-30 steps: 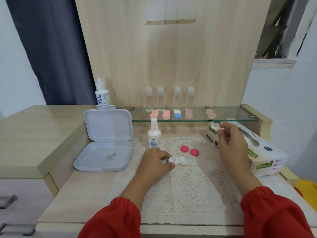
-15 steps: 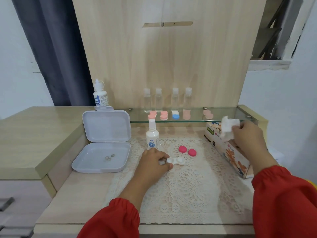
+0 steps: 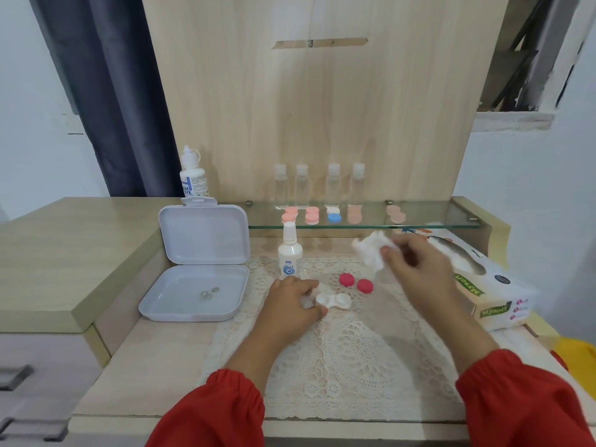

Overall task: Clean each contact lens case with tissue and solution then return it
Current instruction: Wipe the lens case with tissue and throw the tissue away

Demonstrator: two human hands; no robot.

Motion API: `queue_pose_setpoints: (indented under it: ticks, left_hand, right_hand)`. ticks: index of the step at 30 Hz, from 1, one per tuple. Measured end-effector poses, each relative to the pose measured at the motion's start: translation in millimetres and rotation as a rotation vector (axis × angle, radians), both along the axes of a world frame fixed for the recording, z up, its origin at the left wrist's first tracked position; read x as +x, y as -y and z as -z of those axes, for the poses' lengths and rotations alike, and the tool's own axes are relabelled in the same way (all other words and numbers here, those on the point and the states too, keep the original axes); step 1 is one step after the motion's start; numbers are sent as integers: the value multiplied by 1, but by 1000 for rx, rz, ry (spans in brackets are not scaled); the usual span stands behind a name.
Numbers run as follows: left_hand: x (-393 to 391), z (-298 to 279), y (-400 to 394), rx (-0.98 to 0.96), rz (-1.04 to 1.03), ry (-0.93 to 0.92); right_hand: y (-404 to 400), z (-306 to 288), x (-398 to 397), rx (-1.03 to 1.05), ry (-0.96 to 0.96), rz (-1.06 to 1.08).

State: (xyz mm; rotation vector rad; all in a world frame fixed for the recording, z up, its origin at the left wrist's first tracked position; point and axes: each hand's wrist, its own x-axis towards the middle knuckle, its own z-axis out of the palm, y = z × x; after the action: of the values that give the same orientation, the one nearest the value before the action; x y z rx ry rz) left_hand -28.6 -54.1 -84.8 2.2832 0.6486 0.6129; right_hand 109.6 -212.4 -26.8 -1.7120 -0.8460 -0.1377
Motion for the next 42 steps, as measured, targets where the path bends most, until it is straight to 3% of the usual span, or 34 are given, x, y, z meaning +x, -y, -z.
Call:
queue_pose_setpoints:
  ticks: [2,5,8,11,15,20,25,32,38,42]
  left_hand:
    - [-1,0,-1,-90,11,134]
    - [-5,-5,3,-212,40,328]
    - [-7,-9,8,-324,79,381]
    - [-7,-12,8,-271,-33,399]
    - [-11,-18,8,-129,-249,562]
    - [-3,-3,3,221,24,329]
    - [3,6,0,428,105,128]
    - [1,2,9,718,207,19]
    - [8,1,13,466,44,-95]
    - [7,-7,13,-112,21,100]
  right_hand:
    - [-10,15,-16,-101,3,-75]
    - [-23,31,-30,-85,-122,-214]
    - [-28,38,-39,-39,-269,-336]
    - [-25,41,-36,4,-354,-353]
    - [-21,48,-12,-324,-91,-217]
    - [-29,52,-9,-550,63,-208]
    - [-32,53,-9,-537,64,-182]
    - [-33,53,-8,-549,53,-158]
    - [-35,54,-8,-551,62,-155]
    - [-34,54,-8,-545,62,-156]
